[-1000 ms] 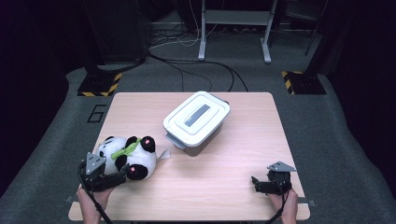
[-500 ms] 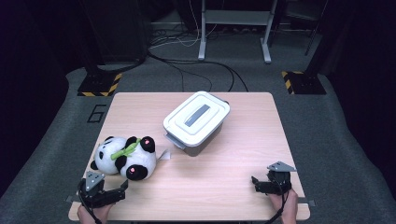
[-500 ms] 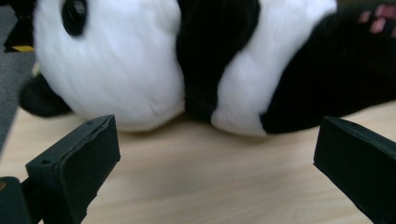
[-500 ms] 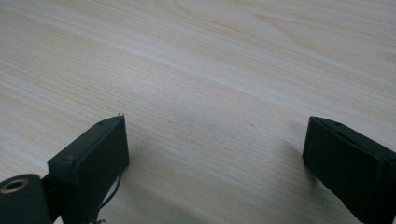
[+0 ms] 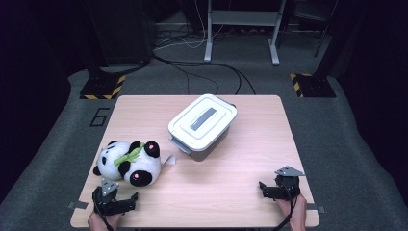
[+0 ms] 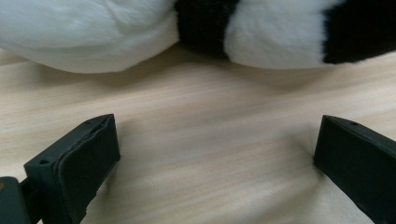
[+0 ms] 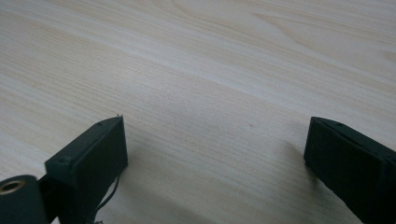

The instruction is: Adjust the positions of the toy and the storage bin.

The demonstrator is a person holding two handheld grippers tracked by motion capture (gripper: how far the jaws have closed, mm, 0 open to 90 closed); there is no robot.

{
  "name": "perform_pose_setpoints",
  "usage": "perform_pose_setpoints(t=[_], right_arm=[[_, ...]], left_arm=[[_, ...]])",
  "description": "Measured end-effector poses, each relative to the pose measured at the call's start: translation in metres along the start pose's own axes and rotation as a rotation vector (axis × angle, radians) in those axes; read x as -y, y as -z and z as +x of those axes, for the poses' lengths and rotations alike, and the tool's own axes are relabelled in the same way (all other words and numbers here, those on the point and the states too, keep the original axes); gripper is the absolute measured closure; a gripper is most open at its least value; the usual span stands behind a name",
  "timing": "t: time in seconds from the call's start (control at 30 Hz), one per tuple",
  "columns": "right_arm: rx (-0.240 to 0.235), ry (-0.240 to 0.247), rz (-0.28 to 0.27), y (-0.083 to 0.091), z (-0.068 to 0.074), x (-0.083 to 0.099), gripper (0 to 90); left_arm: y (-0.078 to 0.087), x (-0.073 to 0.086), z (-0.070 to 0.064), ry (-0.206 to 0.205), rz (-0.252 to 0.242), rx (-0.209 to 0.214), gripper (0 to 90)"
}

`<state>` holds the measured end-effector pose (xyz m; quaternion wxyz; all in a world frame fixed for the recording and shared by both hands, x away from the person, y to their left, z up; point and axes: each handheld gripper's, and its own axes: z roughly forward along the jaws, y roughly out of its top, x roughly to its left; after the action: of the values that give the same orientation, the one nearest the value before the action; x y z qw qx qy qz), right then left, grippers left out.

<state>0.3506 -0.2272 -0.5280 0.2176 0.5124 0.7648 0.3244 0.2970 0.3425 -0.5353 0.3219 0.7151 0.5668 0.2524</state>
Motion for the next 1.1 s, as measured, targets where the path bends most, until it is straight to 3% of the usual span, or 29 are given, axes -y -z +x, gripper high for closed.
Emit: perform_pose_setpoints(t=[0.03, 0.13, 0.2, 0.77, 1.1], right_arm=[[-0.016, -0.021, 0.006, -0.001, 0.002, -0.003, 1.4], [-0.039, -0.023, 0.010, -0.002, 0.007, -0.009, 1.1], [-0.051, 0.000, 0.009, -0.002, 0.017, -0.024, 0.9], [-0.159, 0.099, -0.051, 0.003, 0.057, -0.109, 1.7], [-0.203, 0.161, -0.080, -0.007, 0.082, -0.171, 3.1]], left_arm=[[-0.001, 0.000, 0.002, 0.002, -0.012, 0.002, 0.0], [-0.003, -0.001, 0.002, 0.011, -0.012, -0.004, 0.0], [-0.003, -0.001, 0.002, 0.011, -0.010, -0.004, 0.0], [-0.003, -0.001, 0.003, 0.008, -0.009, -0.003, 0.0], [-0.002, -0.001, 0.003, 0.003, 0.000, -0.001, 0.0]])
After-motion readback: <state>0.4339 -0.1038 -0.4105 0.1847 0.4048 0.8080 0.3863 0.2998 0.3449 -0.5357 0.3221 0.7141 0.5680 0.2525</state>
